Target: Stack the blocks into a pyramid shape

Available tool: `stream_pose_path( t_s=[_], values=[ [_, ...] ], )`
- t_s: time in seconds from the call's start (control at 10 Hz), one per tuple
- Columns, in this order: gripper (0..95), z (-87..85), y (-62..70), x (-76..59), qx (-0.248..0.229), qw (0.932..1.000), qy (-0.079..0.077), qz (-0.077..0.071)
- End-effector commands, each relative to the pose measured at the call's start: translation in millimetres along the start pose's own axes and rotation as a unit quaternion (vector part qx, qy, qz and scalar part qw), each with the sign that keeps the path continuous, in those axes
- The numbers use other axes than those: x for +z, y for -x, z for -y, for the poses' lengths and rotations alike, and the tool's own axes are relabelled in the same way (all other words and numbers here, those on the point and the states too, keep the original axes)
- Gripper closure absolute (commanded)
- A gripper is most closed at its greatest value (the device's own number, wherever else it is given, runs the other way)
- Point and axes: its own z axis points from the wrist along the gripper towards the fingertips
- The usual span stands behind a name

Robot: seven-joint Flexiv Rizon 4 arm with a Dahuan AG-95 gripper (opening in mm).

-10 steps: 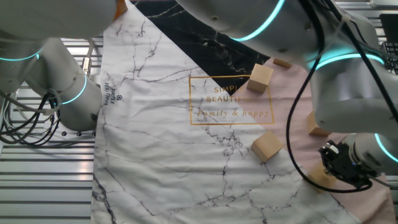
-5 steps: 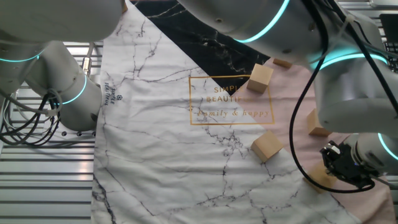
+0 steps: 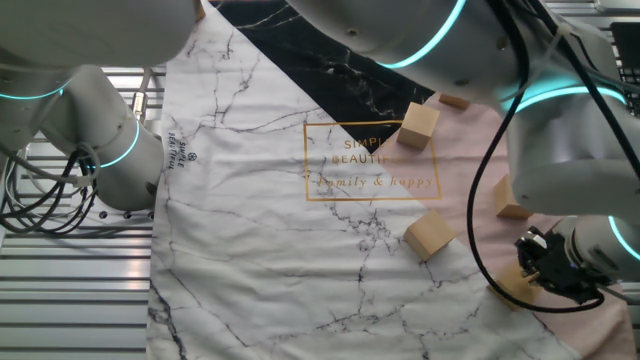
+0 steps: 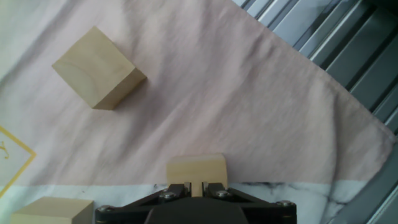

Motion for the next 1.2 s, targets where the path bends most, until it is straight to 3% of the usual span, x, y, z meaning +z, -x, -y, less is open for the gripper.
stream_pose_path(
  t_s=[0.1,1.2],
  values=[
    [0.0,0.3,0.7,0.4,0.000,1.0000,-0.001,0.002],
    [0.0,6.0,1.8,8.9,0.003,1.0000,-0.001,0.006]
  ],
)
